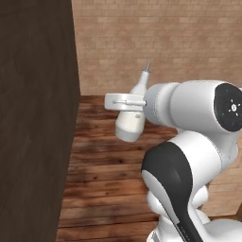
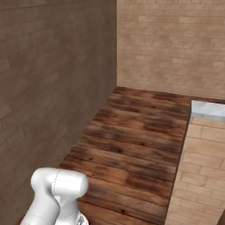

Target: Move the oil and vinegar bottle and shaker from the cabinet to the dining counter.

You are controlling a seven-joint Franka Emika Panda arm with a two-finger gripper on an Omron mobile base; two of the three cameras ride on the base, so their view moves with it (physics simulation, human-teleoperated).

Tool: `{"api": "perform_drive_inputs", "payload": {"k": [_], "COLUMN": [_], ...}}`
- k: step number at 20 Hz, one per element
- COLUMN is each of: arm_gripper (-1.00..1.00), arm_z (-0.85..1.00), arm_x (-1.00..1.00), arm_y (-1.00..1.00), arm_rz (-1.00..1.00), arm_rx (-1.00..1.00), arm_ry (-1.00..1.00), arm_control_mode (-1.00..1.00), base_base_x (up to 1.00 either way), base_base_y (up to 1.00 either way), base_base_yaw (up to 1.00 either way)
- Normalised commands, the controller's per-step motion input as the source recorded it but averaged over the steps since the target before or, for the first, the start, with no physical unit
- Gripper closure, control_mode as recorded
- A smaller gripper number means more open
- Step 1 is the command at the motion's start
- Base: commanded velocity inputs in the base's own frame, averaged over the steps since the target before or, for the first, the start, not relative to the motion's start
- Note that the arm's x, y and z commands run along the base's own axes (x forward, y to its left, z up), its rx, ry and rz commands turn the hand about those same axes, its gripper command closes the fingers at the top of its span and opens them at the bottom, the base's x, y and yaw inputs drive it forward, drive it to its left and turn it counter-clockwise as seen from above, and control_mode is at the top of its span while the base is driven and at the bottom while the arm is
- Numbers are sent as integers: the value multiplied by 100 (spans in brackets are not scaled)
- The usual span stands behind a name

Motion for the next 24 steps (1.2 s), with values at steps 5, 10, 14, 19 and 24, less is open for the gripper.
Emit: {"api": "perform_drive_inputs", "payload": {"k": [5,10,14,19,24], "arm_gripper": [100,100,100,100,100], "arm_z": [0,0,0,0,0], "arm_x": [0,0,0,0,0], "arm_y": [0,0,0,0,0], "arm_rz": [0,0,0,0,0], "arm_rx": [0,0,0,0,0], "arm_ry": [0,0,0,0,0], "arm_control_mode": [100,100,100,100,100], "base_base_x": [72,72,72,70,69], "base_base_y": [23,21,20,21,24], "base_base_yaw": [-30,-29,-29,-28,-28]}}
